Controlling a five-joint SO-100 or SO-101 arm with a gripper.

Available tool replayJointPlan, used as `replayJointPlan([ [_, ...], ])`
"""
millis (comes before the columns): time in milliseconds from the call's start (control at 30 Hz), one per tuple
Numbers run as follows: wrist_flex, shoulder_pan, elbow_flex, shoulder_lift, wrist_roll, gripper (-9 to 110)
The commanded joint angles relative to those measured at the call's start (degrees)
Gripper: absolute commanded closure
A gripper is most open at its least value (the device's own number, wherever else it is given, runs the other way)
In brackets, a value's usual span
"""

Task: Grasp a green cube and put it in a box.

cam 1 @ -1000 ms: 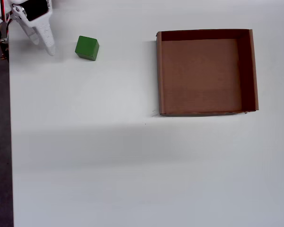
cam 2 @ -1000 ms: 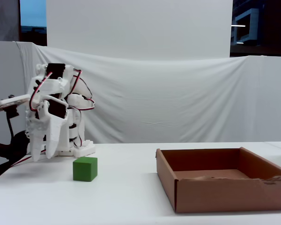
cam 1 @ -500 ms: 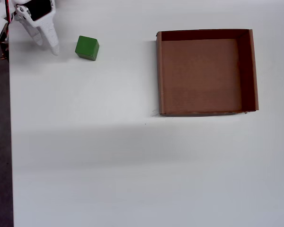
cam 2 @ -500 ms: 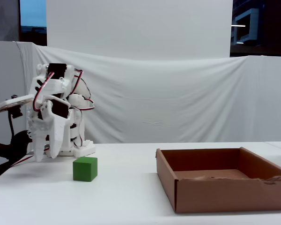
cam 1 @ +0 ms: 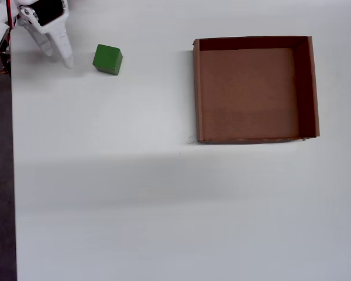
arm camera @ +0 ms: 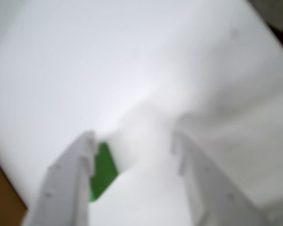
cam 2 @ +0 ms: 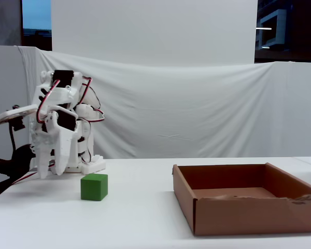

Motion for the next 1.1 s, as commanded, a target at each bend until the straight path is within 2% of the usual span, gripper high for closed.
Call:
replayJointPlan([
  [0,-0.18,-0.35,-0.26,0.26,0.26,80],
  [1000,-0.26,0.09,-0.26,0.26,0.26,80],
  [1067,-2.9,-3.43,-0.35,0.26,0.35,80],
])
